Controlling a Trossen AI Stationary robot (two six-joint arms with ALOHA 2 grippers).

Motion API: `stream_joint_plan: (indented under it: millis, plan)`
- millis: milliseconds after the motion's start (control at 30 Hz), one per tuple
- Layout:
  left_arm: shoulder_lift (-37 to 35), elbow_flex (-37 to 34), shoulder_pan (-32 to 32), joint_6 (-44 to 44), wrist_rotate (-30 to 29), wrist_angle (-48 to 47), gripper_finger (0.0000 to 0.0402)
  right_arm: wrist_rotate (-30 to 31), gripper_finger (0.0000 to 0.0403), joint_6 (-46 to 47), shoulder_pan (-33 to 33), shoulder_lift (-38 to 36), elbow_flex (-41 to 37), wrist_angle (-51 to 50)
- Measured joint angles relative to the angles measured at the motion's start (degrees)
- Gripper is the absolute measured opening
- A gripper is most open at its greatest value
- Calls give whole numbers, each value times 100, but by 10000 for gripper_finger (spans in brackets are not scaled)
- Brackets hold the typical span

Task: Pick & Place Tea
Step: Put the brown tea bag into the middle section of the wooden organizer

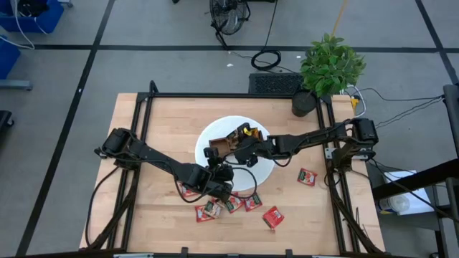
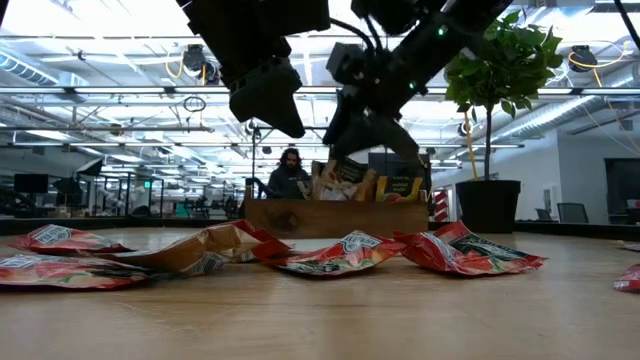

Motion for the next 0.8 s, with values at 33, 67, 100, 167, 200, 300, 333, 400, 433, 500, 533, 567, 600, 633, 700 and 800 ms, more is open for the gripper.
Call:
stream_joint_plan:
  millis: [33,67,100,167,200,300,333,400,433,500,533,567,600,633,700,800]
  plan:
    - [0,0,5,-4,62,7,122,165,123,-1,24,-83,0,-5]
    - [0,0,17,8,149,20,122,326,123,3,55,-177,0,-30]
    - [0,0,31,35,267,32,122,464,123,17,97,-295,0,-49]
    - [0,0,76,95,497,92,122,593,123,82,192,-586,0,-151]
    - [0,0,102,145,577,110,122,560,123,168,236,-752,0,-189]
    - [0,0,182,189,731,120,122,161,123,666,307,-1235,3,-274]
    - [0,0,206,188,738,120,122,-7,123,834,306,-1368,4,-353]
    - [0,0,261,141,739,119,122,-201,123,1179,300,-1599,4,-551]
    - [0,0,284,124,741,120,122,-325,123,1327,285,-1700,3,-674]
    - [0,0,327,82,751,122,122,-522,123,1599,221,-1856,2,-888]
    - [0,0,359,80,791,150,122,-625,123,1725,205,-1916,2,-992]
    - [4,0,398,119,844,212,122,-682,123,1819,183,-1967,-7,-1117]
    - [22,0,457,221,889,332,122,-758,123,1889,174,-2009,-39,-1238]
    - [42,0,535,321,959,475,122,-782,123,1950,170,-2037,-80,-1325]
    - [60,-2,762,433,1242,711,122,-784,123,2069,174,-2138,-230,-1440]
    - [59,-2,1237,633,2718,1108,127,-788,123,2402,188,-2428,-660,-1401]
